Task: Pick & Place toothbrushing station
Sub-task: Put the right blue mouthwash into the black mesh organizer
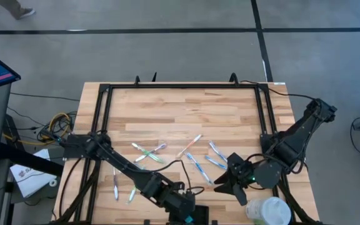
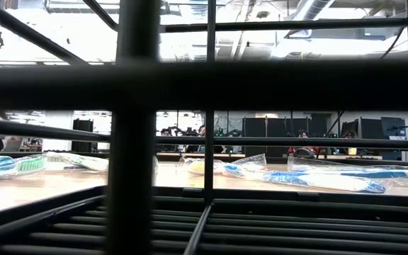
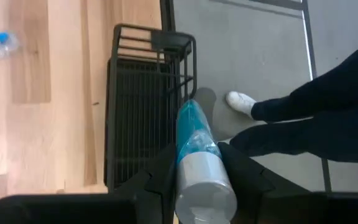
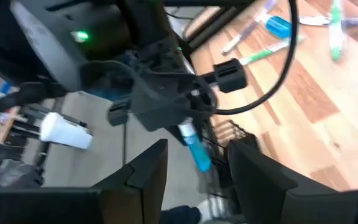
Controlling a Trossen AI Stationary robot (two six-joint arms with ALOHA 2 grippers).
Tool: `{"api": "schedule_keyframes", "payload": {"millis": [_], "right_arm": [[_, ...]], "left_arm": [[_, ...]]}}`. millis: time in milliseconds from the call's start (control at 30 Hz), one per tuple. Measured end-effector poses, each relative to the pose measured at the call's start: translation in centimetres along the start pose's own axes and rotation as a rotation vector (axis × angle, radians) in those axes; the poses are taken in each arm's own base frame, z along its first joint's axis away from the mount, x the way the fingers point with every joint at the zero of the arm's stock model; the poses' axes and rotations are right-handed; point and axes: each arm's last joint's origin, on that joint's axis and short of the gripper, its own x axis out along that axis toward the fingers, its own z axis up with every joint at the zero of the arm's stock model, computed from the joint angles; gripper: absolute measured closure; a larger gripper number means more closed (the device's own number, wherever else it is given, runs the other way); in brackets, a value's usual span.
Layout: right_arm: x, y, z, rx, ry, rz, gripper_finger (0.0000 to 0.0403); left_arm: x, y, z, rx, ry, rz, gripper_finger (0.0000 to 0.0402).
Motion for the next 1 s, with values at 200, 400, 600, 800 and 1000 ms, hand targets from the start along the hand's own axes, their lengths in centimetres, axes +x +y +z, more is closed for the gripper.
{"api": "schedule_keyframes", "payload": {"millis": [200,400,600,800,1000], "right_arm": [[-0.1,-0.3,-0.5,-0.029,0.017,-0.05,0.0242],[-0.4,-0.2,-1.0,-0.048,0.014,-0.062,0.0242],[-0.5,-0.1,-1.2,-0.059,0.019,-0.057,0.0242],[-0.6,0.0,-1.4,-0.066,0.026,-0.054,0.0242],[-0.6,-0.1,-1.5,-0.07,0.03,-0.062,0.0242]], "left_arm": [[0.2,0.8,0.6,-0.008,-0.006,0.01,0.0313],[0.1,1.4,1.0,-0.011,-0.021,0.025,0.0313],[0.1,1.4,1.0,-0.011,-0.026,0.028,0.0313],[0.2,1.5,1.1,-0.029,-0.036,0.035,0.0313],[2.3,2.0,0.9,-0.043,0.003,0.03,0.0313]]}}
